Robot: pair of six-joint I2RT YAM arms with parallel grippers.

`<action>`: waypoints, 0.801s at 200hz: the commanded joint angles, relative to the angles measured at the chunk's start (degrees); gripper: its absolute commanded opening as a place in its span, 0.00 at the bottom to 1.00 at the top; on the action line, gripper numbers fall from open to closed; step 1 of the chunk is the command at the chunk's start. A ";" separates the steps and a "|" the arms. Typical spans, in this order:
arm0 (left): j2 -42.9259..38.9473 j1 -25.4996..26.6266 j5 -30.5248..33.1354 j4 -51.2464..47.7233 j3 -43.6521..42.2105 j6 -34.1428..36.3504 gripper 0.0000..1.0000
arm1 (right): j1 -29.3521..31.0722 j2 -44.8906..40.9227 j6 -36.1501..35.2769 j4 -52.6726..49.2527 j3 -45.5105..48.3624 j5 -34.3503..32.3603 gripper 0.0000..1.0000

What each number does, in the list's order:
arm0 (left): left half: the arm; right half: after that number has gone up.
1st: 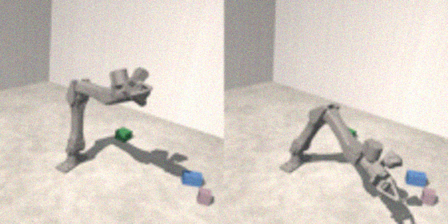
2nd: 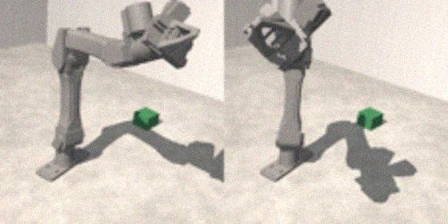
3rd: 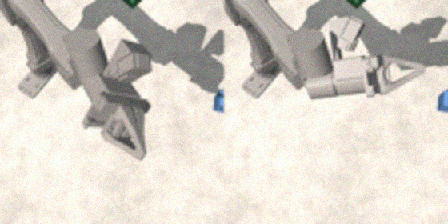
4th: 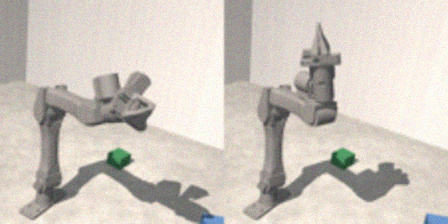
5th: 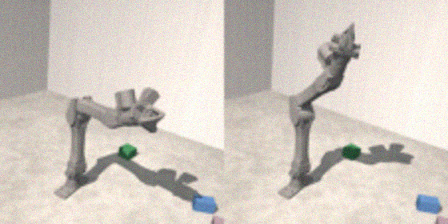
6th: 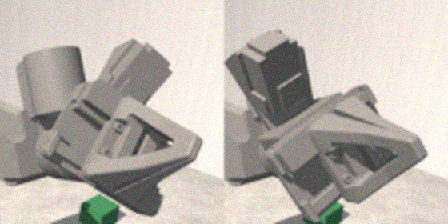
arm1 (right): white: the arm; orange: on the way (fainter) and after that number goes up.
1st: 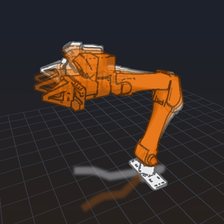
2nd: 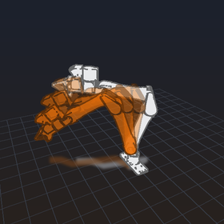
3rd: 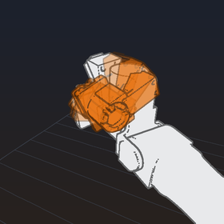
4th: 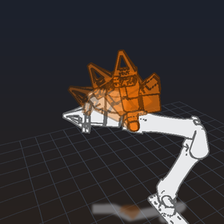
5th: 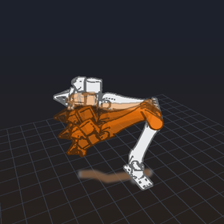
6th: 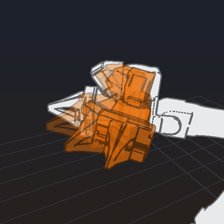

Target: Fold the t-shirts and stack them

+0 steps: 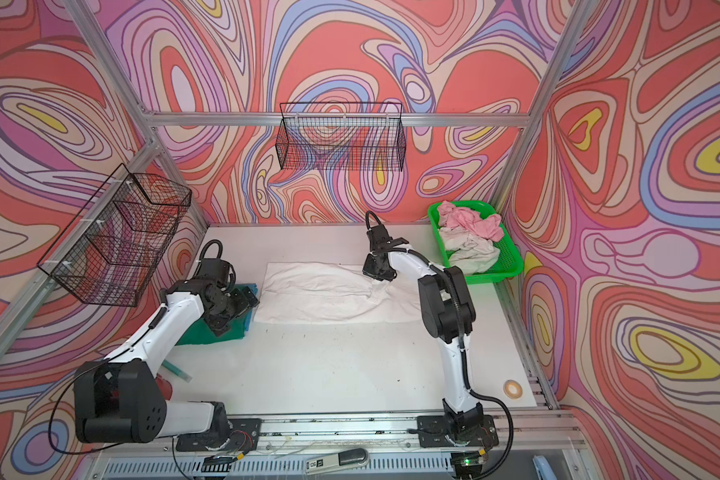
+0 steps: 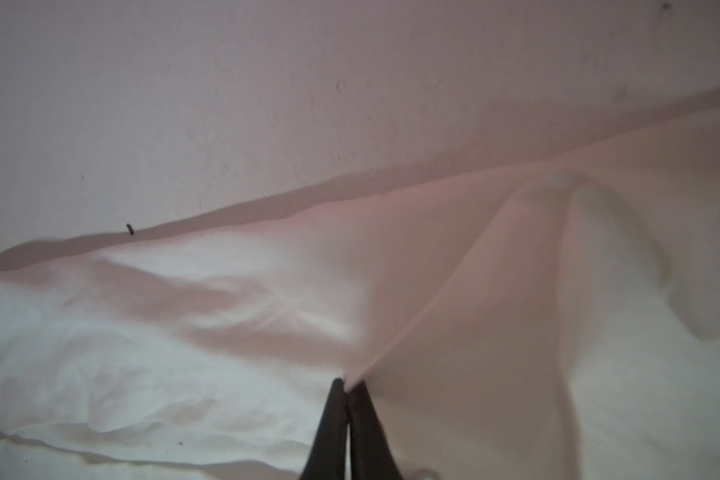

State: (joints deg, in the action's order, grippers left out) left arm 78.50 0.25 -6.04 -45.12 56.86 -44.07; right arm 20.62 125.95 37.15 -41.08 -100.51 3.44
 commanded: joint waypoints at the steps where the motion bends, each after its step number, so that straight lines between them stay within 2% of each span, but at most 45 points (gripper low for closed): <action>1: 0.51 -0.54 -0.05 -0.01 -0.70 0.66 1.00 | 0.03 2.79 -0.64 -3.08 -3.93 -1.44 0.00; 24: 0.51 -0.60 -0.10 0.01 -0.79 0.74 1.00 | -0.01 4.21 -2.13 -5.68 -7.32 -2.38 0.15; 46: 0.69 -0.60 -0.28 -0.17 -0.70 0.77 1.00 | -0.11 1.72 -3.18 -6.90 -8.04 -4.44 0.30; 73: 0.69 -0.69 -0.49 0.02 -0.70 0.74 1.00 | -0.71 -2.99 -4.60 -6.73 -7.36 -5.26 0.41; 106: 0.60 -0.77 -0.70 -0.02 -0.79 0.74 1.00 | -2.70 -8.53 -4.45 -5.29 -0.90 -5.77 0.42; 138: 0.51 -0.85 -0.94 0.07 -0.96 0.74 1.00 | -5.16 -11.97 -4.79 -3.57 6.47 -8.16 0.33; 160: 0.69 -0.87 -1.40 0.30 -0.88 0.65 1.00 | -7.70 -10.77 -4.83 -1.96 8.60 -5.77 0.30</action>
State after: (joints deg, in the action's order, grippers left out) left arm 78.52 -0.10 -6.87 -44.99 56.82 -43.68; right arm 15.14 113.65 32.62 -44.60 -94.91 -2.33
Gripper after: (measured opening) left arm 0.998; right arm 0.311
